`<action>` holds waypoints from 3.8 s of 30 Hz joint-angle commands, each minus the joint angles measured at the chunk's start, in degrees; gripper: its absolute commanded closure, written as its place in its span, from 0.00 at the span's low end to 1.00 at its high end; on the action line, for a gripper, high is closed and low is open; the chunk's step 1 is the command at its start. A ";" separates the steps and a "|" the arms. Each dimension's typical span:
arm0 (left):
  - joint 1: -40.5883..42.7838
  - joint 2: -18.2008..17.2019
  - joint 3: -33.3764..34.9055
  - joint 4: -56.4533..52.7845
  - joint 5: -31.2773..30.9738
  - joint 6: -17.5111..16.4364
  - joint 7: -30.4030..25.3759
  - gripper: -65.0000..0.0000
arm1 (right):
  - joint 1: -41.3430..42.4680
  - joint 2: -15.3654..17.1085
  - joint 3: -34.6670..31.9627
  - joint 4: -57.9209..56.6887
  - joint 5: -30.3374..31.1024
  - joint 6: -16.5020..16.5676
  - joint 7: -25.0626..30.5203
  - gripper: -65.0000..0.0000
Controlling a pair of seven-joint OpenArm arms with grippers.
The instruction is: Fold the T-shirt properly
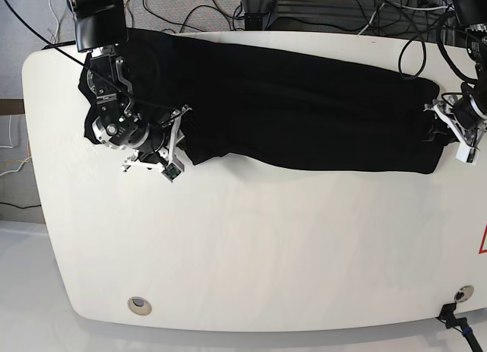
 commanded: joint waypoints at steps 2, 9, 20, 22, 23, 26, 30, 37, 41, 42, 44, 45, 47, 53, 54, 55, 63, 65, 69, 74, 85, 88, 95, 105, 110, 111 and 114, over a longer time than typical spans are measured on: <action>-0.58 -1.37 -0.62 1.26 -1.16 -0.14 -1.14 0.61 | 1.37 0.75 0.01 -0.58 -0.34 -0.14 0.92 0.70; -0.61 -1.33 -0.62 1.13 -1.06 0.01 -0.57 0.60 | 1.90 0.64 0.71 -5.12 -0.29 -0.13 1.06 1.00; -0.19 -1.56 -0.57 0.79 -0.94 0.25 0.53 0.60 | -0.79 1.51 0.37 2.18 1.40 -0.58 -0.17 1.00; -0.33 -1.58 -0.53 0.80 -0.89 0.13 0.50 0.60 | -1.93 1.39 0.29 4.39 1.68 -0.49 -1.56 1.00; -0.30 -1.68 -0.60 1.01 -1.01 0.22 0.37 0.60 | -2.60 1.34 0.28 5.38 1.51 -0.35 -2.08 1.00; -0.49 -1.69 -0.51 0.87 -1.04 0.23 0.16 0.59 | -4.75 1.25 0.42 9.95 2.13 -0.44 -3.38 1.00; -0.42 -1.79 -0.48 1.12 -1.06 0.31 -0.14 0.59 | -7.73 1.19 0.11 15.74 5.48 -0.39 -4.71 1.00; -0.53 -1.94 -0.10 1.06 -0.89 0.44 -0.72 0.58 | -11.89 1.19 -0.01 20.79 12.38 -0.14 -5.46 1.00; -0.48 -1.88 -0.13 1.13 -0.88 0.41 -0.78 0.58 | -14.10 1.28 -0.52 22.44 15.24 -0.06 -5.16 1.00; -0.48 -1.94 -0.11 1.12 -0.87 0.50 -0.81 0.58 | -14.67 1.29 -0.42 22.78 15.82 0.01 -5.15 1.00; -0.39 -1.96 -0.07 1.11 -0.86 0.43 -0.96 0.58 | -15.37 1.32 -0.58 23.11 16.55 -0.04 -5.18 1.00; -0.46 -1.86 -0.03 1.15 -0.85 0.48 -0.86 0.58 | -15.56 1.34 -0.53 23.11 16.73 0.00 -5.16 1.00; -0.09 -1.38 -0.05 1.21 -0.76 0.52 -0.78 0.60 | -16.40 1.20 -0.84 23.33 16.61 0.38 -9.08 1.00; -0.02 -1.23 0.00 1.17 -0.91 0.62 -0.72 0.60 | -18.49 1.20 -1.23 23.38 18.65 0.67 -12.87 1.00; -0.02 -1.20 0.03 1.06 -0.97 0.62 -0.72 0.59 | -18.73 1.26 -1.32 23.46 18.81 0.66 -13.52 1.00; -0.05 -1.24 0.11 1.22 -0.93 0.73 -0.83 0.59 | -18.64 1.20 -1.35 23.47 19.31 0.78 -14.28 1.00; 0.11 -1.18 0.20 1.02 -0.84 0.69 -1.16 0.59 | -18.65 1.02 -1.88 24.14 24.31 1.41 -20.44 1.00; -0.02 -1.16 0.07 1.05 -0.93 0.53 -1.14 0.59 | -18.83 0.91 -1.90 24.48 25.82 1.45 -20.92 0.95; -0.02 -1.20 -0.06 1.13 -0.80 0.73 -1.56 0.59 | -18.82 0.97 -1.91 24.95 28.35 1.90 -21.21 0.87; -0.22 -1.18 0.24 1.02 -1.00 0.83 -1.87 0.59 | -18.89 0.92 -2.14 26.27 28.72 2.12 -20.73 0.86; 0.67 -1.04 -0.40 1.48 -0.68 1.11 -0.57 0.61 | -22.72 1.71 4.82 26.19 29.52 2.17 -18.94 0.79; 1.35 -0.92 -2.39 2.03 -3.52 1.15 2.37 0.62 | -22.44 1.93 7.80 26.20 33.07 2.33 -17.83 0.74; 2.31 -0.62 -6.95 2.29 -19.16 -0.57 8.91 0.65 | -20.22 2.52 12.66 26.36 41.89 5.12 -17.86 0.72; 2.03 -0.18 -7.76 -2.87 -23.50 -0.79 10.15 0.62 | -17.01 4.18 16.54 25.87 43.91 6.06 -18.80 0.72; 2.23 -0.40 -7.73 -1.61 -24.51 -1.21 9.76 0.63 | -15.39 3.95 16.79 26.60 43.52 7.62 -17.73 0.72; 2.17 -0.36 -7.61 -1.63 -24.57 -1.07 9.76 0.64 | -14.99 4.01 16.74 26.40 42.92 7.62 -17.27 0.72; 2.18 -0.36 -7.72 -1.47 -24.36 -0.98 9.45 0.63 | -13.90 4.03 16.38 26.13 40.75 7.62 -14.77 0.72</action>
